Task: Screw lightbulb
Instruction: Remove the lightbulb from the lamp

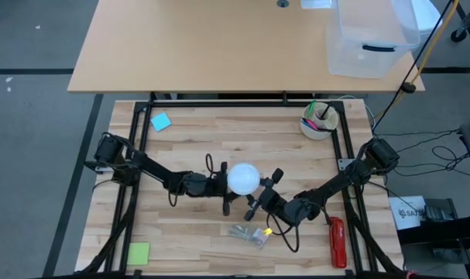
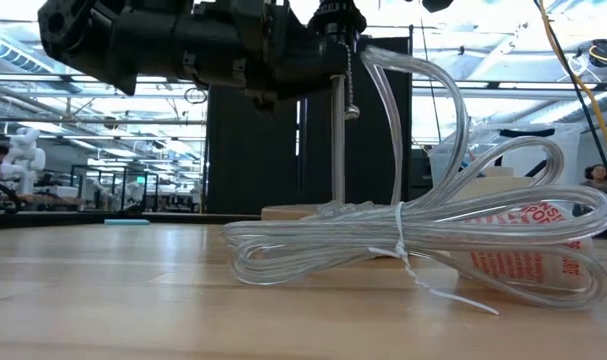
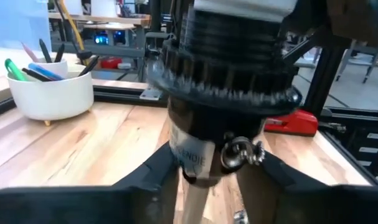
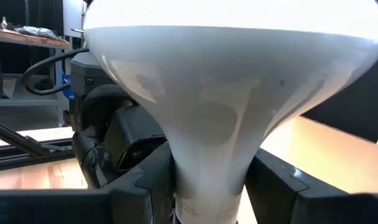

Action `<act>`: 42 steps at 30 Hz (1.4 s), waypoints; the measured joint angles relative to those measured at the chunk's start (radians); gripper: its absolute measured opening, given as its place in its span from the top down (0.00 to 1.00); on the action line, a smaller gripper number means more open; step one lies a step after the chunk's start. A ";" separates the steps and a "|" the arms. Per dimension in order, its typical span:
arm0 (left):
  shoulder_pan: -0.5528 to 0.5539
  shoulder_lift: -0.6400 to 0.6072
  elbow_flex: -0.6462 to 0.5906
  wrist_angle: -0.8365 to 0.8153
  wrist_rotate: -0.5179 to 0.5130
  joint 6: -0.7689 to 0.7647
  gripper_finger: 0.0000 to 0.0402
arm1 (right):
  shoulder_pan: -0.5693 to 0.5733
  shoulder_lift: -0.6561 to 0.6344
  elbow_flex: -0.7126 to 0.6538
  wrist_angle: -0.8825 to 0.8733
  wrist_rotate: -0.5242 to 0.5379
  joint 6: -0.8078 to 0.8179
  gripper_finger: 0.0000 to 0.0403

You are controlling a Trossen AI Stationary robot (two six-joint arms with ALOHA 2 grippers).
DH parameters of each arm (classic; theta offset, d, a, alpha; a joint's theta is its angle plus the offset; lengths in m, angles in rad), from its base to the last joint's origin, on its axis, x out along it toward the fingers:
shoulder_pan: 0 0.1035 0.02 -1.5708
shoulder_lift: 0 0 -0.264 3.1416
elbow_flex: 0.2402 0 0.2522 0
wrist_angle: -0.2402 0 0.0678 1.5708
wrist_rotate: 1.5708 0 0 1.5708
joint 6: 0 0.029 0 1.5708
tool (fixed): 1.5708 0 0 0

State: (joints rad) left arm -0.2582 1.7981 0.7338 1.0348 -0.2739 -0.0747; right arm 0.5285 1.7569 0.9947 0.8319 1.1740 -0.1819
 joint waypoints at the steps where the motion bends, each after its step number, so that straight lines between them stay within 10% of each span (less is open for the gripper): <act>1: 0.001 0.000 0.000 -0.001 -0.002 0.005 0.70 | 0.000 0.000 0.000 0.000 0.001 -0.007 0.61; 24: 0.017 -0.006 0.002 -0.068 0.202 0.099 0.81 | 0.003 -0.068 0.001 -0.197 -0.175 0.040 0.61; 42: 0.021 -0.006 0.003 -0.095 0.418 0.056 0.83 | -0.138 -0.233 0.001 -0.512 -0.814 0.052 0.61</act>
State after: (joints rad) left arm -0.2374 1.7920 0.7366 0.9394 0.1437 -0.0186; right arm 0.3910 1.5238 0.9955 0.3195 0.3604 -0.1303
